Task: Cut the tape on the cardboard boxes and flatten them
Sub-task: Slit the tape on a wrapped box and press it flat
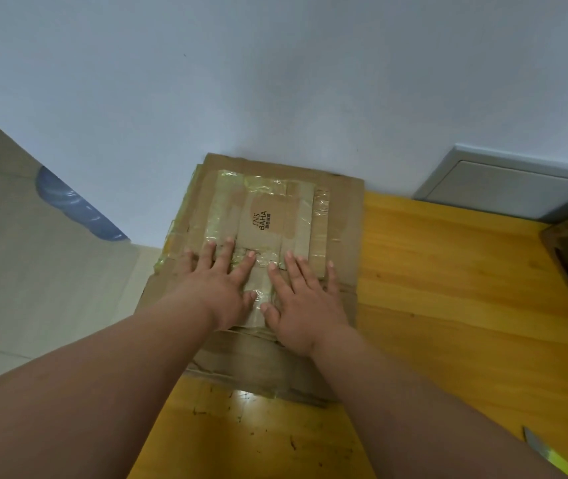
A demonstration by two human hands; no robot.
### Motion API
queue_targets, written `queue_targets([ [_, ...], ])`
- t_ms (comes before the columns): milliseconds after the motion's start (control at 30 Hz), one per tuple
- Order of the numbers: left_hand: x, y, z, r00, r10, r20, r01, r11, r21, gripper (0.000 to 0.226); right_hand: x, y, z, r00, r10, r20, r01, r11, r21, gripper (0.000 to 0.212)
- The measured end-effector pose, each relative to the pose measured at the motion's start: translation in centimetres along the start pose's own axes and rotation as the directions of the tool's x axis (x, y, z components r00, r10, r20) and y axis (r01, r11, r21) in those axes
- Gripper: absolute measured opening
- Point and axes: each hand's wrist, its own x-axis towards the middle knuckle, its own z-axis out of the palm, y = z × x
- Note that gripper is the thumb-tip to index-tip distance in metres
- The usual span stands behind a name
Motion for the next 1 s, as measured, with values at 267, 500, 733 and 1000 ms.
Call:
queue_targets([
  [267, -1.3, 1.3, -2.7, 0.981, -0.018, -0.194, 0.001, 0.996, -0.086, 0.078, -1.1, 0.4, -1.4, 0.997, -0.01, -0.079, 0.017, 0.995, 0.096, 0.068],
  [500, -2.5, 5.4, -5.3, 0.933, 0.022, -0.358, -0.067, 0.991, -0.114, 0.065, -5.1, 4.3, -2.6, 0.974, 0.085, -0.212, -0.042, 0.98, 0.197, 0.061],
  [733, -4.7, 12.7, -8.9, 0.923, 0.159, -0.351, -0.15, 0.987, 0.053, 0.066, -11.4, 11.7, -4.1, 0.946, 0.227, -0.232, -0.181, 0.962, 0.203, 0.059],
  [1000, -7.1, 25.2, -13.1, 0.877, 0.271, -0.397, -0.232, 0.962, 0.144, 0.071, -21.6, 22.6, -6.6, 0.872, 0.405, -0.274, -0.336, 0.904, 0.265, 0.055],
])
